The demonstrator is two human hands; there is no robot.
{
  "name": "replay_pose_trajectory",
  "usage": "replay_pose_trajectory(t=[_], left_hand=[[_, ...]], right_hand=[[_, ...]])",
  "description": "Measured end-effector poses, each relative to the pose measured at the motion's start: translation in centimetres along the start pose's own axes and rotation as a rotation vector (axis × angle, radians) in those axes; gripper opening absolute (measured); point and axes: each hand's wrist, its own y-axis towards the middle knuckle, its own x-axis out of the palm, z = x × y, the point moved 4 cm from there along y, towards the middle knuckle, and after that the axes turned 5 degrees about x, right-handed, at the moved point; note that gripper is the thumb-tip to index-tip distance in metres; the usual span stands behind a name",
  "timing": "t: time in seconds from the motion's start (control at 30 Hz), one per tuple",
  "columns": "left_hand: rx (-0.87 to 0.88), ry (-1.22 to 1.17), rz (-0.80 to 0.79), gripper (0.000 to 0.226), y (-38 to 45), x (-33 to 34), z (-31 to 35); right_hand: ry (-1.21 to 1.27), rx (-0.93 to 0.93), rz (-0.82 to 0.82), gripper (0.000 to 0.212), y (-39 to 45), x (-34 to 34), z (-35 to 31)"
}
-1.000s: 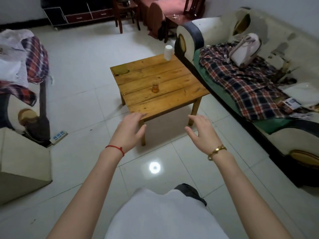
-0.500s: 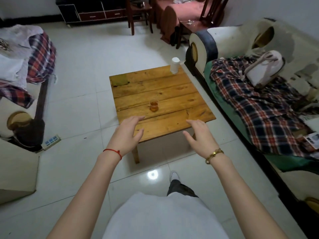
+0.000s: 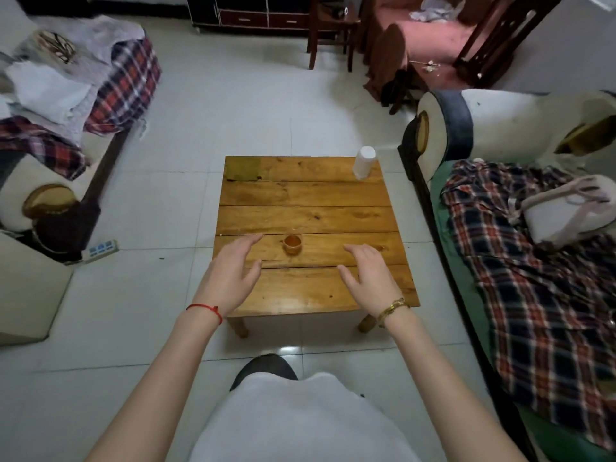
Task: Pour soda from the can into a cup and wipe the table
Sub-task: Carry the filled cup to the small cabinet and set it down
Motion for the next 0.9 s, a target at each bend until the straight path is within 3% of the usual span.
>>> replay_pose_trajectory(t=[0.33, 0.7, 0.9], left_hand=[[-0.197, -0.106, 0.029, 0.057, 6.7, 3.1, -3.8], [-0.205, -0.159, -0.067, 0.059, 15.0, 6.0, -8.4], [-0.26, -0.183, -0.142, 0.066, 18.4, 11.1, -11.6]], right_hand=[[0.162, 0.122, -0.126, 0.044, 8.6, 3.3, 2.4], [0.264, 0.311, -0.128, 0.035, 18.0, 6.7, 4.6], [0.292, 0.439, -0.201, 0.034, 23.2, 10.7, 6.6]])
